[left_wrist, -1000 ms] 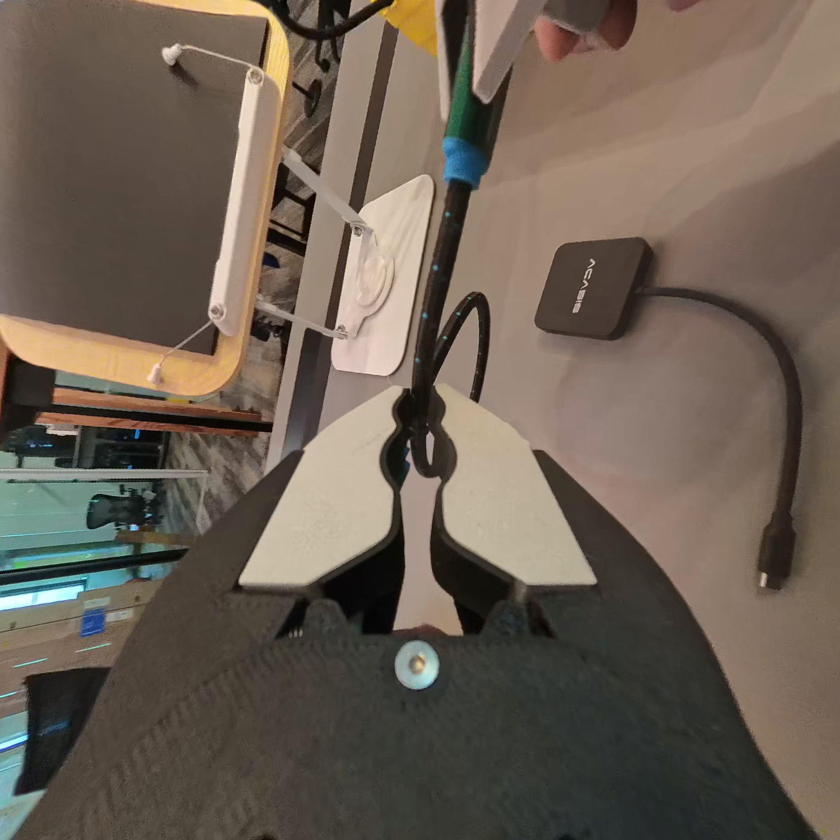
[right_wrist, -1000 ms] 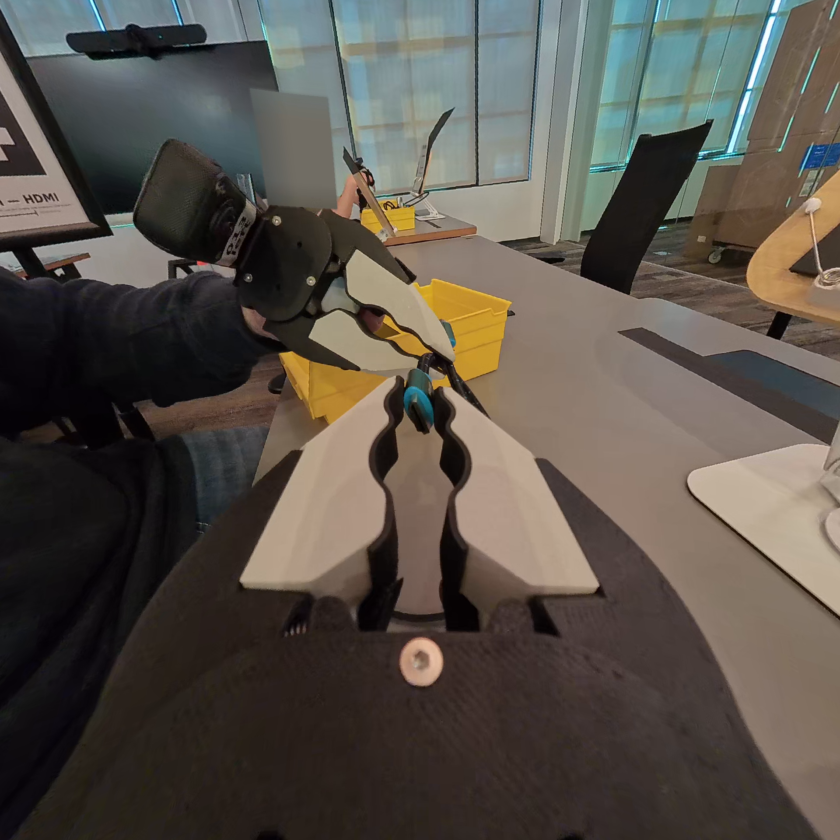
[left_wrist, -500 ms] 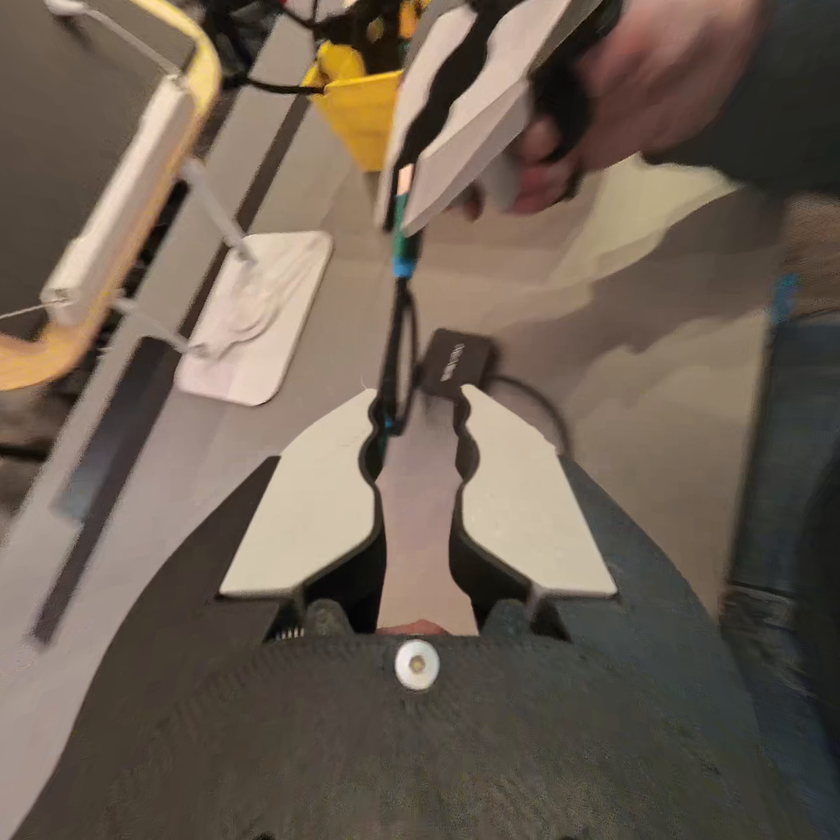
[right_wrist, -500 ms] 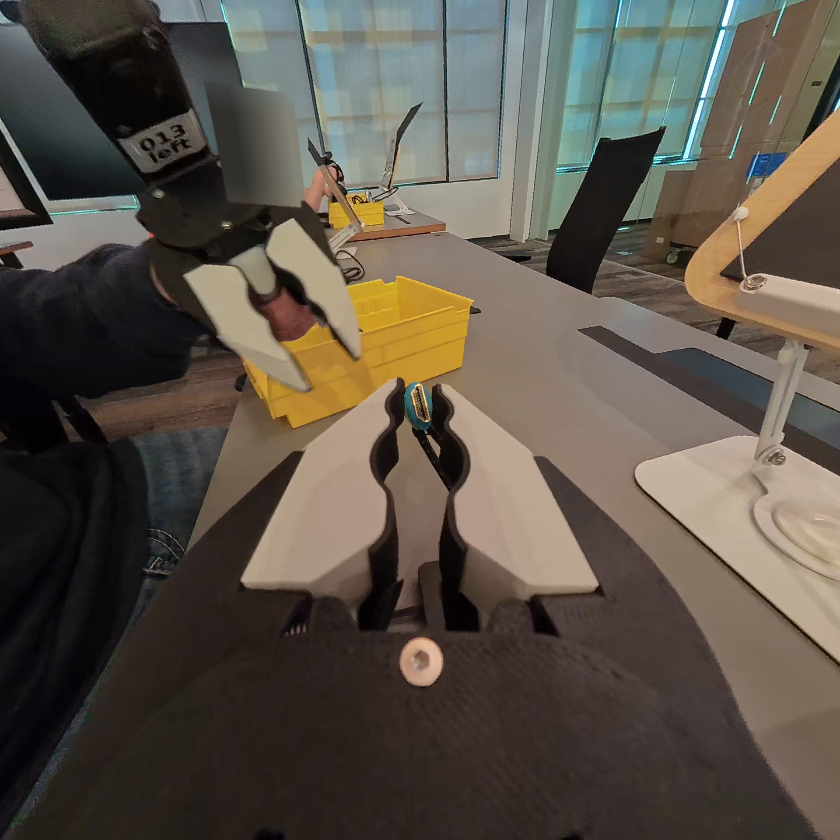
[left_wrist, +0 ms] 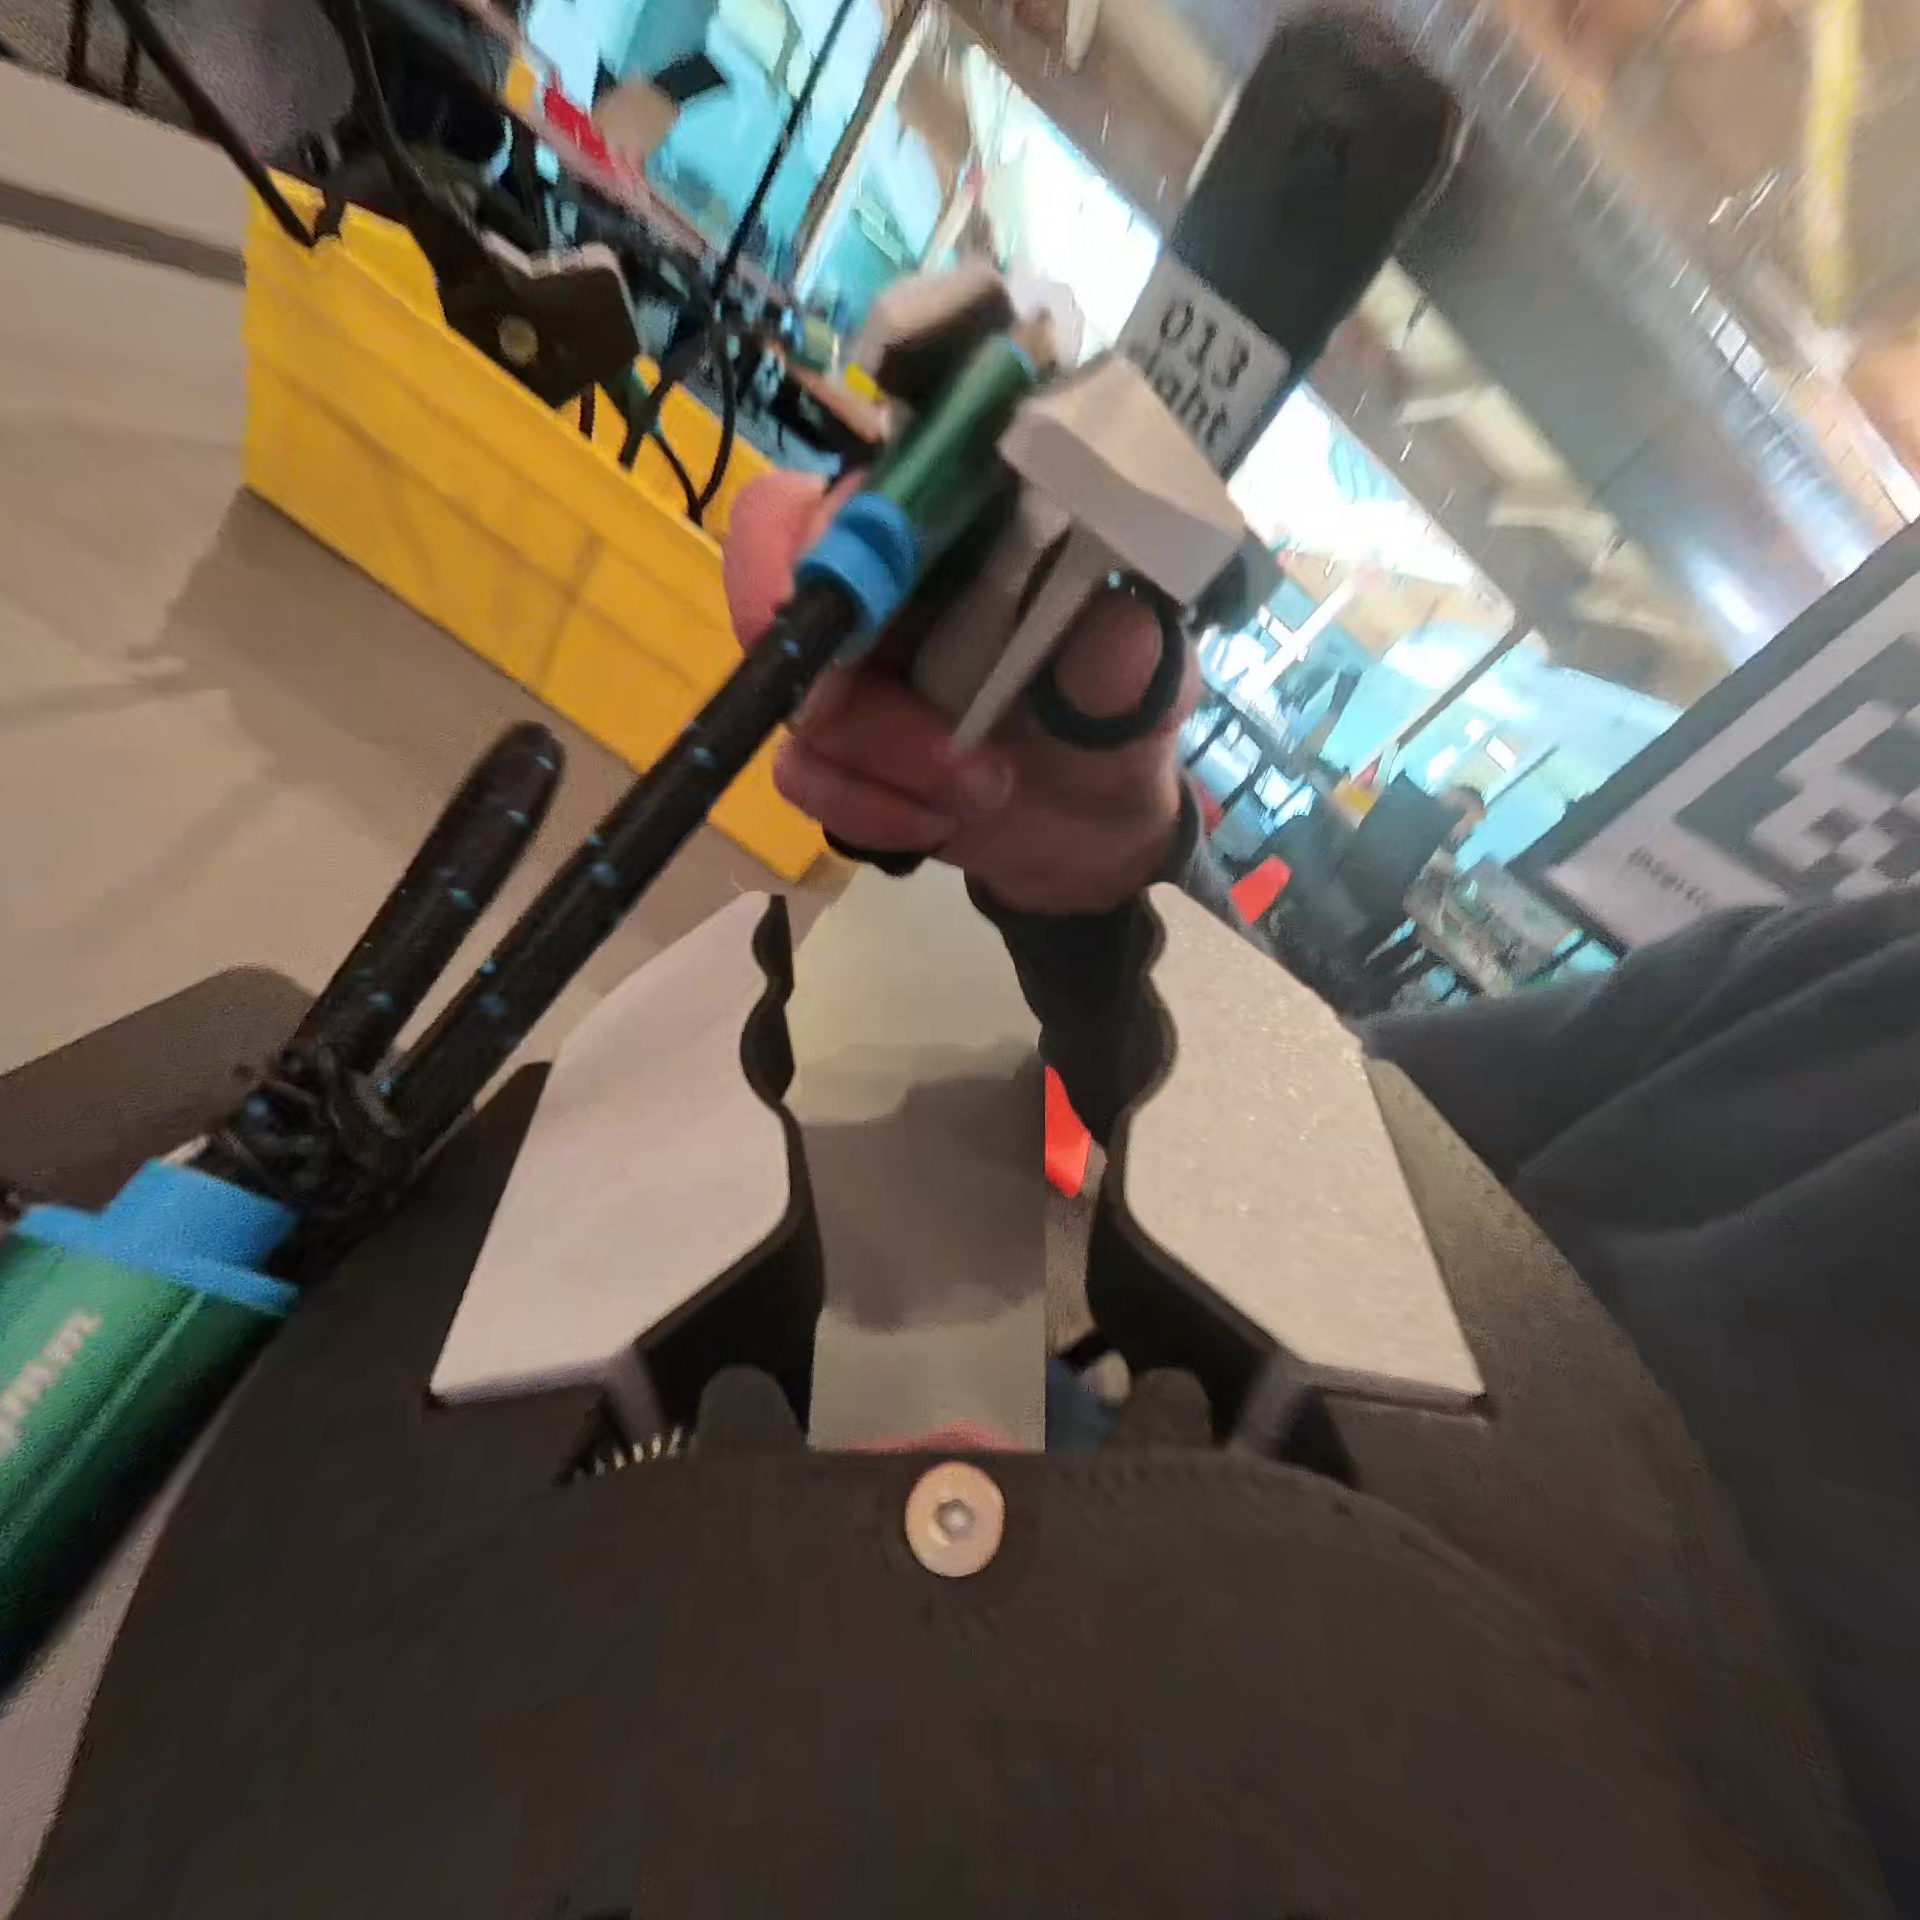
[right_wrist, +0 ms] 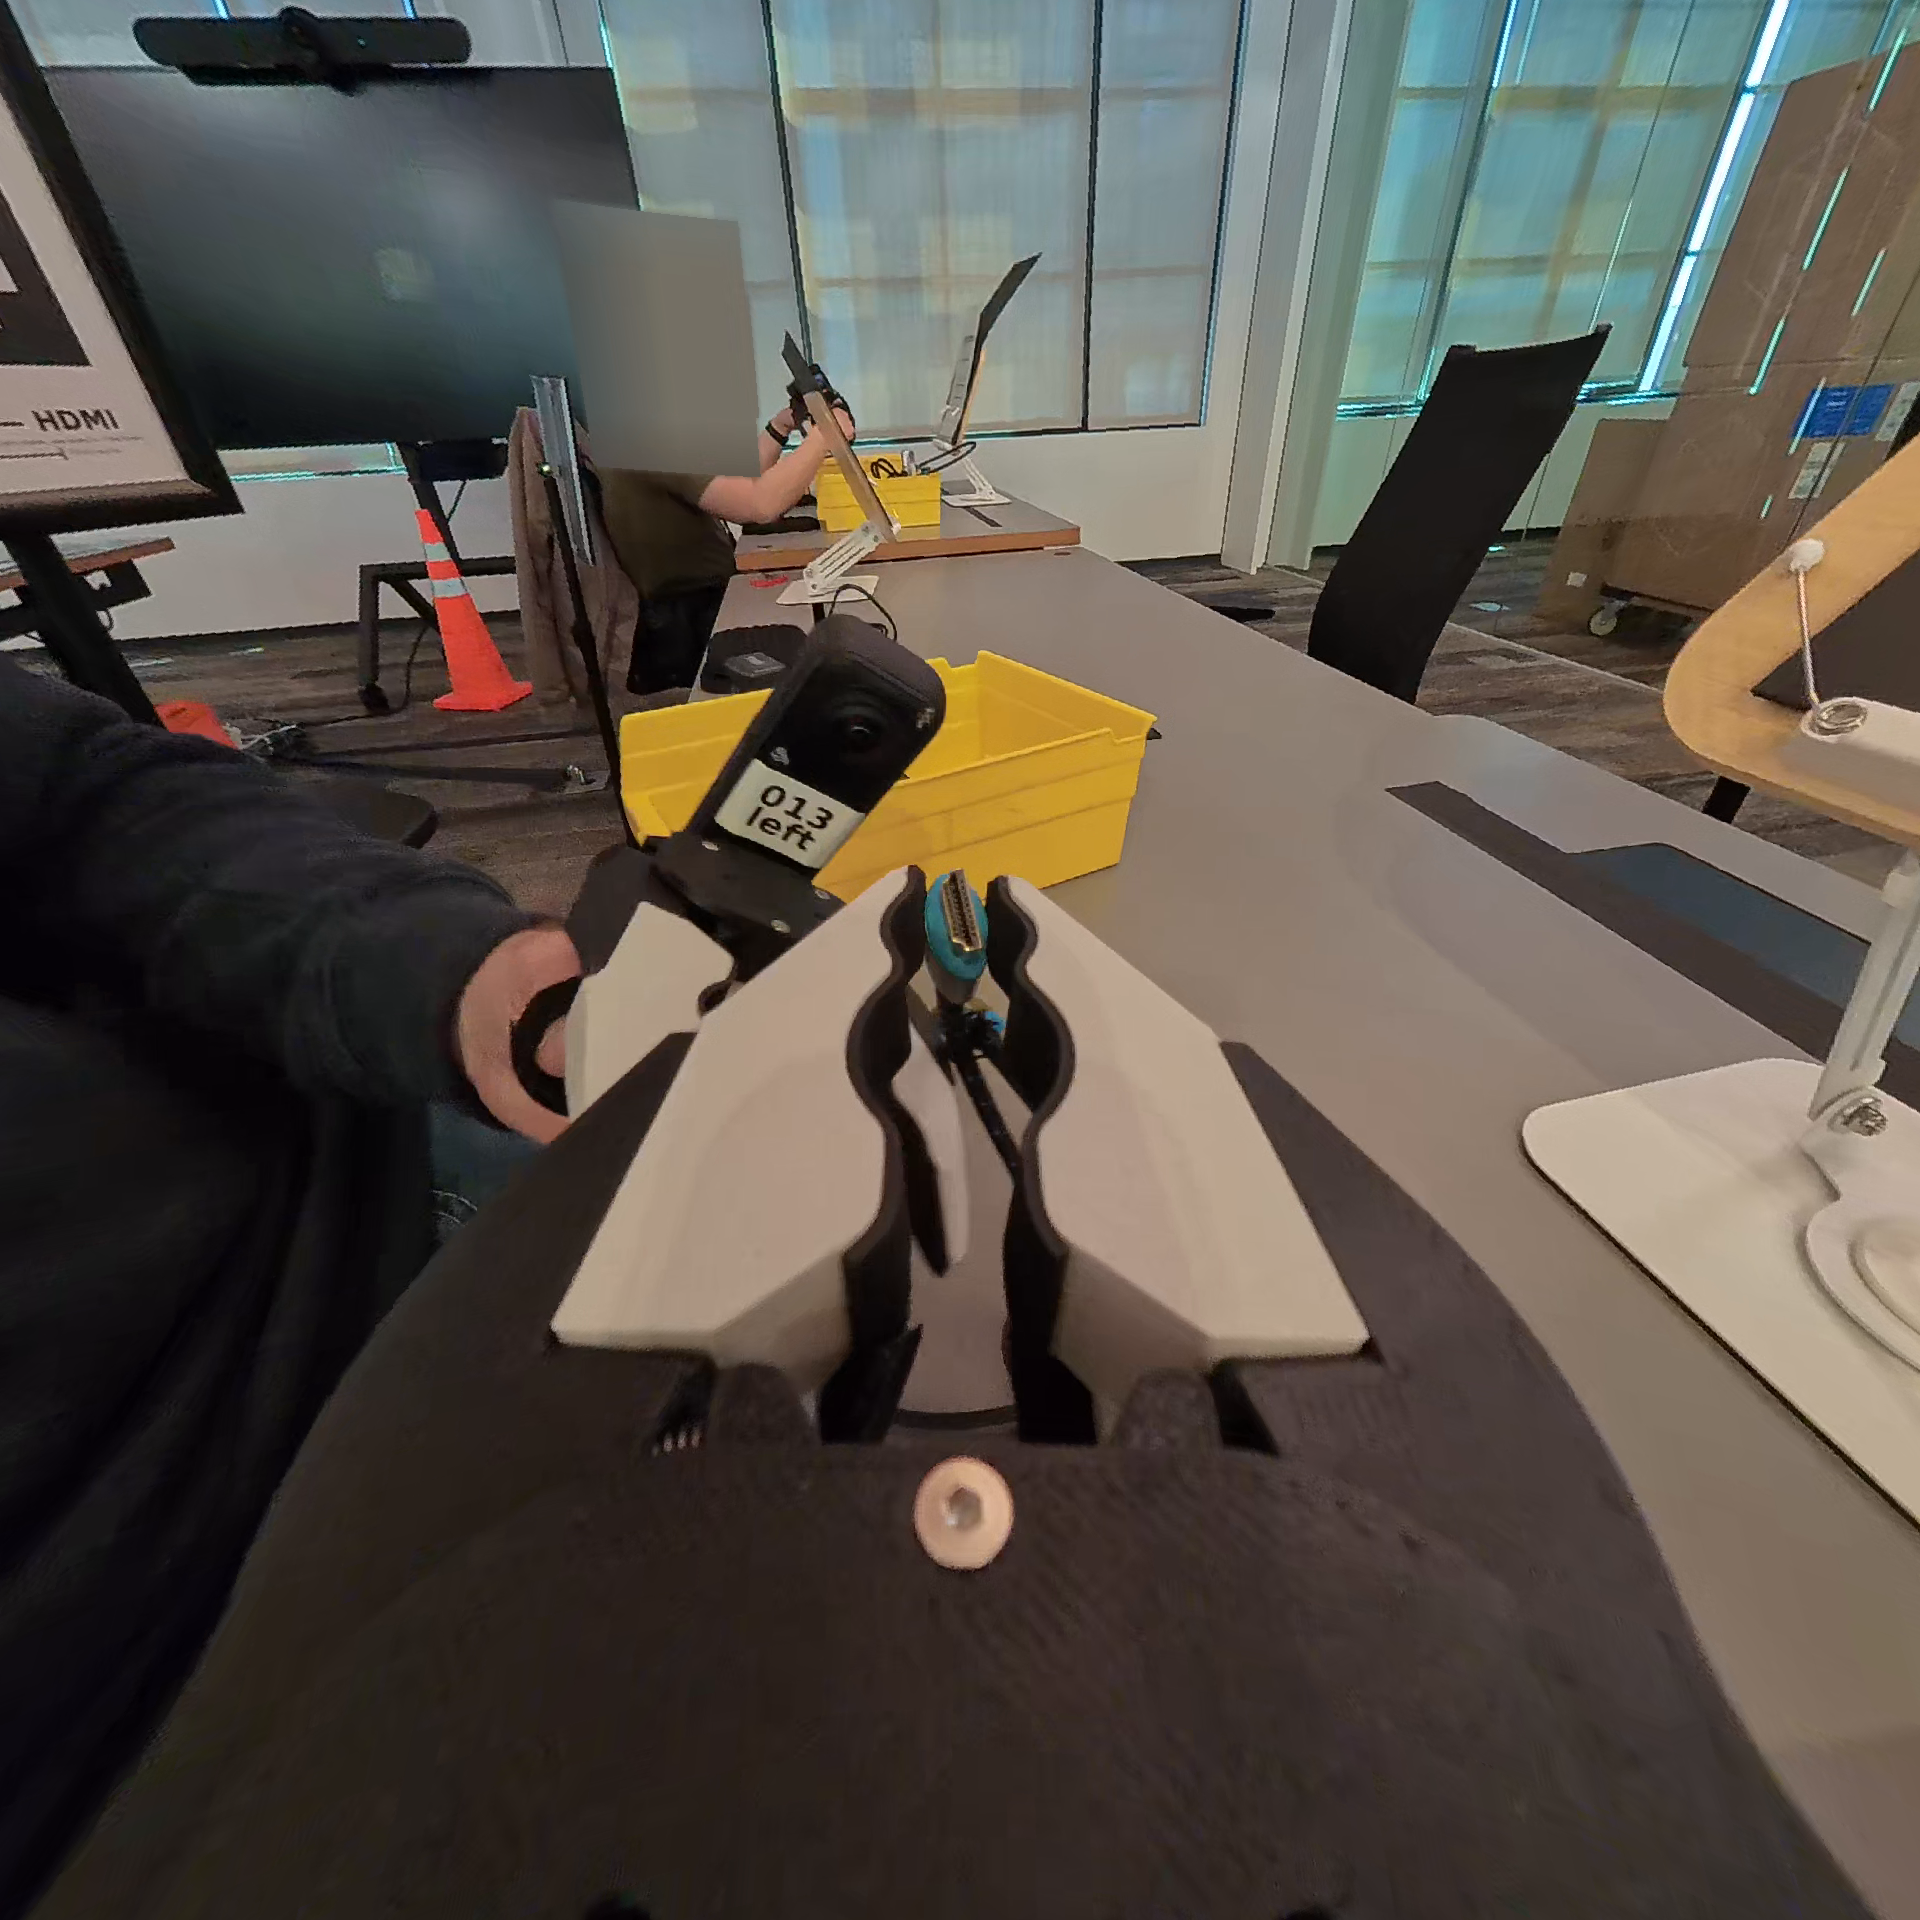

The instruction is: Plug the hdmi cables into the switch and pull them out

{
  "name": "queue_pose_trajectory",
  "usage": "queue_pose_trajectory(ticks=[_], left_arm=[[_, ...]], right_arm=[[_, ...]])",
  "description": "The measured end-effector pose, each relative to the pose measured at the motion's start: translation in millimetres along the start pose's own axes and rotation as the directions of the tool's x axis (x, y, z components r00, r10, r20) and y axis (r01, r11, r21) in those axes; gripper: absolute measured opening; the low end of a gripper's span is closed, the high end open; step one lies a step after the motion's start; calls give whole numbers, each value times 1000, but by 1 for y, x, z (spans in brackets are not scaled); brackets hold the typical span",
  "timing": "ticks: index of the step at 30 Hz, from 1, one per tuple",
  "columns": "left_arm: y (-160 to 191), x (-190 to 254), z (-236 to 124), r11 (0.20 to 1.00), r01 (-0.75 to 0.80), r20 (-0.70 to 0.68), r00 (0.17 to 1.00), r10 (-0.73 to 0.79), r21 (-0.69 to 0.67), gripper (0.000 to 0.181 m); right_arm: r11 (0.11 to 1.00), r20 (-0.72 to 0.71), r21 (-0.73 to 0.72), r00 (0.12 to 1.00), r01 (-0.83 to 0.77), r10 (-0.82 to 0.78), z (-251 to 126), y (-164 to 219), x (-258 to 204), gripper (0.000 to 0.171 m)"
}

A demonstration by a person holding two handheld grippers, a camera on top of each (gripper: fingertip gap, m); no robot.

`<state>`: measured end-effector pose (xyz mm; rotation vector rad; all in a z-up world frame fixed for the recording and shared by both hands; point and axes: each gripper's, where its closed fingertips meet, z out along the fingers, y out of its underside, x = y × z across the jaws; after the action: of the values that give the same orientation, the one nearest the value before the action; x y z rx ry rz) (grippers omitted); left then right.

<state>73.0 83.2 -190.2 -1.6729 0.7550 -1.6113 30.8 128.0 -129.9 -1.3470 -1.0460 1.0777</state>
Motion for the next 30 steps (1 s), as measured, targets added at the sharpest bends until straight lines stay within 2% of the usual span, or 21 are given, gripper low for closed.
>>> queue_pose_trajectory(ticks=[4,7,11,14,20,25,30], left_arm=[[-28,7,-3,980,39,-73,997,-25,197,66],[-48,13,-13,954,69,-122,992,-35,291,64],[-63,20,-23,935,40,-148,989,13,352,42],[-71,28,-25,923,7,-152,987,56,384,38],[-74,39,-23,946,-69,-149,981,122,316,26],[-66,31,-22,973,-78,-79,992,97,217,14],[-62,29,-26,978,-139,-20,989,144,156,4]], right_arm=[[1000,15,17,1000,-3,3,-5,-1,-7,9],[999,29,35,999,-15,14,-7,0,-9,9],[997,67,78,997,-28,23,-9,-3,-13,8],[993,103,117,995,-25,13,-12,-8,-19,9],[987,158,143,983,69,-91,-18,-11,-30,8],[964,115,57,957,261,-266,-17,-2,-32,8],[911,71,17,908,412,-412,-13,1,-37,8]])
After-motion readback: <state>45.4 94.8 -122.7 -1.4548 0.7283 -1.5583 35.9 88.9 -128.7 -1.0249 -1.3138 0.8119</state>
